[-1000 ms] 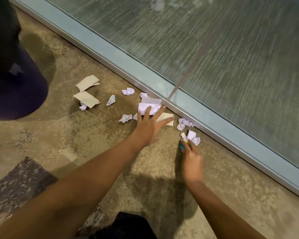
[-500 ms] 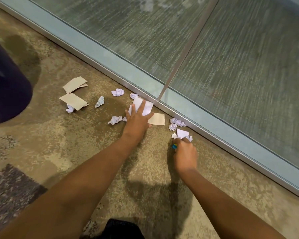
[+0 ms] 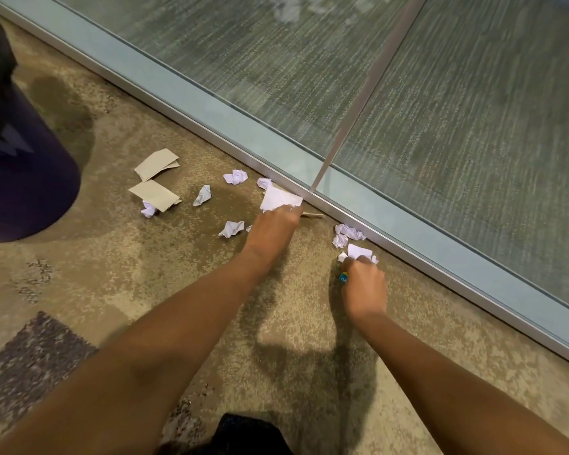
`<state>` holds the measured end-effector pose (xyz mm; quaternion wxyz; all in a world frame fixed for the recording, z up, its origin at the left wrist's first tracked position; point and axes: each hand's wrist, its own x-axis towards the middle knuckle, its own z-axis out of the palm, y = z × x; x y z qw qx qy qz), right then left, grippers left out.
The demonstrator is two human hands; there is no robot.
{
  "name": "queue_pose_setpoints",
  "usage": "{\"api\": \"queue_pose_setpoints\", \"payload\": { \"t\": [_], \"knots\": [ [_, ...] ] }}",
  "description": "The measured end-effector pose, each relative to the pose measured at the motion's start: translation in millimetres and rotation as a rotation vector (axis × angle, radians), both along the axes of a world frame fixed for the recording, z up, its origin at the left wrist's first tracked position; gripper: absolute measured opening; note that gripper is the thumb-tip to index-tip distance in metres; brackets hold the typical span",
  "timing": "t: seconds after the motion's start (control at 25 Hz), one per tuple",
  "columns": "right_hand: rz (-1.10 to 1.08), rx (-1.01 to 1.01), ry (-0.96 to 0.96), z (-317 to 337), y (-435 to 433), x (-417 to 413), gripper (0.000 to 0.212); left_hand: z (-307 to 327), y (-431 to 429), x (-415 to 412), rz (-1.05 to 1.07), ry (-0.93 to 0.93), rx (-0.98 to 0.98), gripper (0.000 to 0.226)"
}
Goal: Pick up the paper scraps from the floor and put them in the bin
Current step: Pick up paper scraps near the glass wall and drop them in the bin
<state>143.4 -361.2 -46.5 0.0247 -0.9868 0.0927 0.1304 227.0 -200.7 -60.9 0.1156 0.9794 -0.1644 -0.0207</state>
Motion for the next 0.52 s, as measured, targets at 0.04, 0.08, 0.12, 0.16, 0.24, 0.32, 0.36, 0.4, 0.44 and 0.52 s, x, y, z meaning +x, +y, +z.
{"api": "queue_pose_setpoints", "payload": {
  "t": [0.04, 0.08, 0.12, 0.16, 0.24, 0.32, 0.36, 0.4, 0.44, 0.52],
  "knots": [
    [-0.005, 0.001, 0.001, 1, 0, 0, 0.034, 4, 1, -1, 0.035, -0.009, -0.069, 0.034],
    [-0.011, 0.004, -0.001, 1, 1, 1, 0.033, 7, 2, -4, 0.067, -0.001, -0.141, 0.032],
    [-0.012, 0.006, -0.001, 2, 1, 1, 0.033, 12, 4, -9, 0.098, -0.002, -0.208, 0.030],
    [-0.010, 0.007, 0.004, 3, 1, 0, 0.032, 18, 6, -15, 0.134, -0.002, -0.276, 0.027],
    [-0.015, 0.004, 0.018, 4, 2, -1, 0.031, 35, 16, -30, 0.265, 0.024, -0.466, 0.020],
    [-0.011, 0.003, 0.026, 4, 2, -2, 0.030, 56, 29, -49, 0.433, 0.056, -0.631, 0.020],
    [-0.008, 0.017, 0.026, 4, 2, -1, 0.029, 70, 39, -59, 0.504, 0.072, -0.660, 0.022],
    [-0.019, 0.037, 0.032, 5, 2, -2, 0.029, 81, 49, -68, 0.557, 0.084, -0.685, 0.023],
    [-0.046, 0.061, 0.039, 9, 2, -2, 0.029, 95, 61, -77, 0.599, 0.084, -0.727, 0.025],
    [-0.149, 0.136, 0.020, 16, 2, -5, 0.029, 118, 81, -93, 0.682, 0.075, -0.798, 0.026]
  ]
}}
